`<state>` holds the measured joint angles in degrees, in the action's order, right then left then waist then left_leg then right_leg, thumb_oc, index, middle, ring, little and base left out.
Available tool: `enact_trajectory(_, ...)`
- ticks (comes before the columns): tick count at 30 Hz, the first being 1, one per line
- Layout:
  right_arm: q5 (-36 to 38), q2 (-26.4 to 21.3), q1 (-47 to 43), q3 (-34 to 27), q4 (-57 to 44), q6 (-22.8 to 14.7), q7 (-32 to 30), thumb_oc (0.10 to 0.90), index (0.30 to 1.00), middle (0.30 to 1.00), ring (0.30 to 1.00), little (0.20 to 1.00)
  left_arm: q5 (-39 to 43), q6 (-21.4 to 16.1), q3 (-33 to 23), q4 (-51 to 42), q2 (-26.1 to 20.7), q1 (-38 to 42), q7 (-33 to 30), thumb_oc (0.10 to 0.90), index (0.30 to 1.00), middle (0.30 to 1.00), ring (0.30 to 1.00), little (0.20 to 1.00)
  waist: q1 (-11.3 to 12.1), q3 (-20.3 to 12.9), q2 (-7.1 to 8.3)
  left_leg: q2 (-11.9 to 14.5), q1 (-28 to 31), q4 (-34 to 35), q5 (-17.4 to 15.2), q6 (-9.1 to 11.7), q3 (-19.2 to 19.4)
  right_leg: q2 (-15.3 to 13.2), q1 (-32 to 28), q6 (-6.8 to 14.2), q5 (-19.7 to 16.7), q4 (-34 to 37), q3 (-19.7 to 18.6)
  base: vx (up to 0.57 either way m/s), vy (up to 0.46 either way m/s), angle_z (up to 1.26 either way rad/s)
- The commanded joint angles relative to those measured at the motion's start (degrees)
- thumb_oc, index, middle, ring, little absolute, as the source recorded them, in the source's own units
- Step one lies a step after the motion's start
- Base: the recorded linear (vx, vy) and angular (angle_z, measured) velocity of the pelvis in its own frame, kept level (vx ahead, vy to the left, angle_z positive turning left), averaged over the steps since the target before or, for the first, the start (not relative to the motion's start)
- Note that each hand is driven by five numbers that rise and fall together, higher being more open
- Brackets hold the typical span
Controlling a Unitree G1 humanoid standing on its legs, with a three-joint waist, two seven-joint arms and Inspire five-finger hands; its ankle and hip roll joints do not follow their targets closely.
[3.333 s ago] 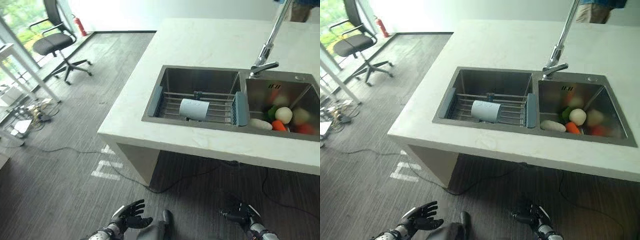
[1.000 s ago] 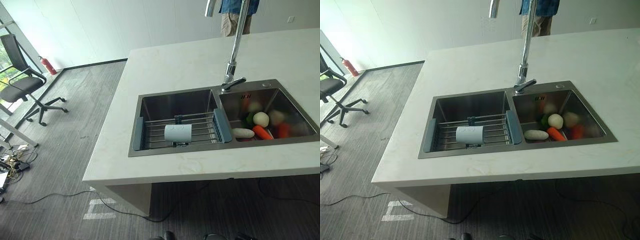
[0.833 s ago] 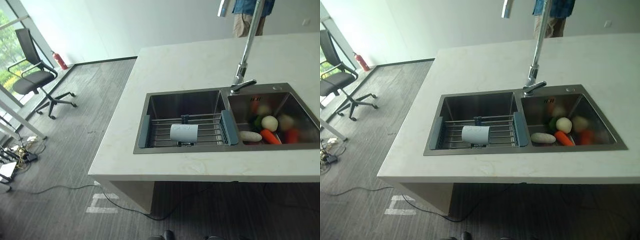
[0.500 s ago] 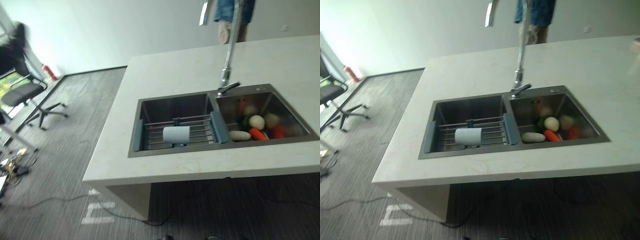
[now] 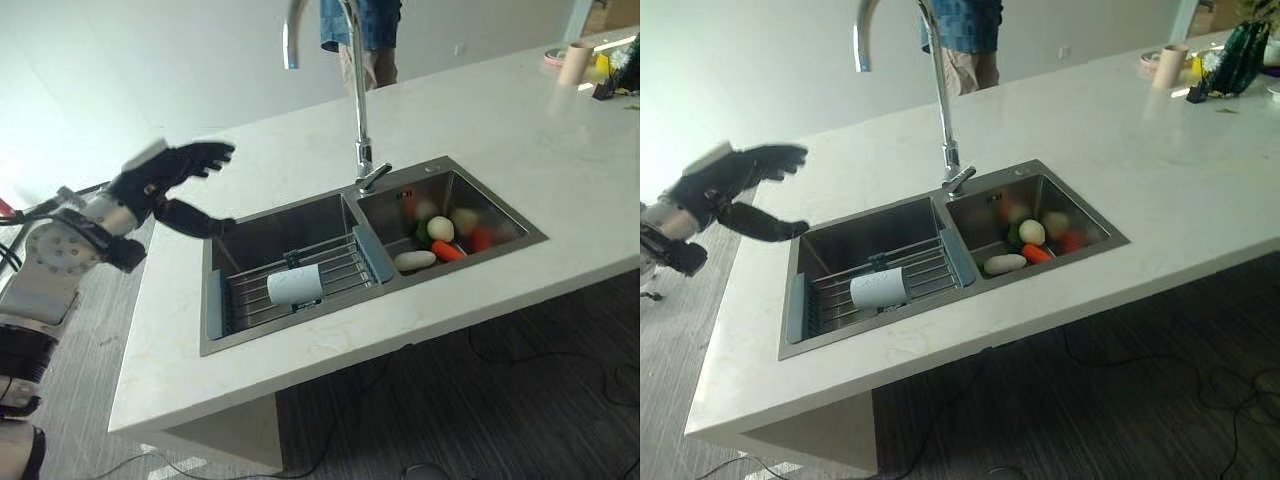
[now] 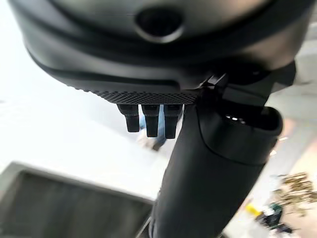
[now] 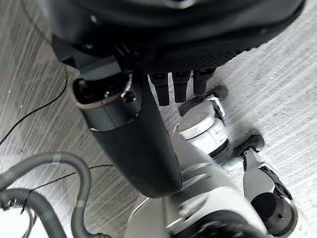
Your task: Place the dishes in the dishwasher.
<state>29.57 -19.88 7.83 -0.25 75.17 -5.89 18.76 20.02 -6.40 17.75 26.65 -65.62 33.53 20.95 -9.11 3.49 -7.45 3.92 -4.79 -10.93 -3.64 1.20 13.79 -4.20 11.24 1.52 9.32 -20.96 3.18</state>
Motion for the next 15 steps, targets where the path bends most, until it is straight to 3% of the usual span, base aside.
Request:
enact_trajectory(1,1.6,-0.9,-0.4,-0.5,-0.9,-0.8,1.1,0.8,0.9,0.9,0.9,0.9,1.7,-3.2,-6.6,1.4,-2.7,8.6,2.8,0.8,0.9,0.9,0.9,0.9,-0.2,1.9,0.5,-1.5,-1.4,-6.3,-13.1,0.0,-2.6,-3.5,-2.9,8.9,1.8,3.8,-1.1,-0.03,0.024,-0.16)
enact_trajectory(6,2.7,-1.5,0.4,-0.5,-2.1,-1.3,1.5,0.8,0.9,0.9,0.9,0.9,0.3,-2.5,-3.3,2.1,-3.7,8.8,8.6,0.8,0.9,0.9,0.9,0.9,-0.9,2.4,-0.39,-1.8,-1.5,-6.3,-13.0,0.0,-2.1,-3.8,-2.2,9.4,1.2,3.8,-1.8,0.0,0.01,-0.05)
enact_trajectory(10,3.5,-2.0,1.0,-0.2,-3.7,-1.3,1.3,0.8,0.9,0.9,0.9,0.9,0.4,0.0,-1.7,2.4,-3.7,9.3,9.9,0.8,0.9,0.9,0.9,0.9,-1.4,2.9,-1.02,-1.9,-1.7,-6.3,-12.8,0.1,-1.5,-4.3,-1.7,9.7,0.9,3.8,-2.0,-0.01,0.032,-0.02)
enact_trajectory(15,3.8,-2.7,1.4,-0.7,-4.7,-0.4,0.3,0.8,0.9,0.9,0.9,0.9,0.6,0.1,-0.6,2.3,-3.0,9.1,11.1,0.8,0.9,0.9,0.9,0.9,-1.9,3.4,-1.73,-2.2,-2.1,-6.3,-12.8,0.0,-1.2,-4.7,-1.0,10.0,0.7,3.8,-2.4,0.0,0.03,0.0)
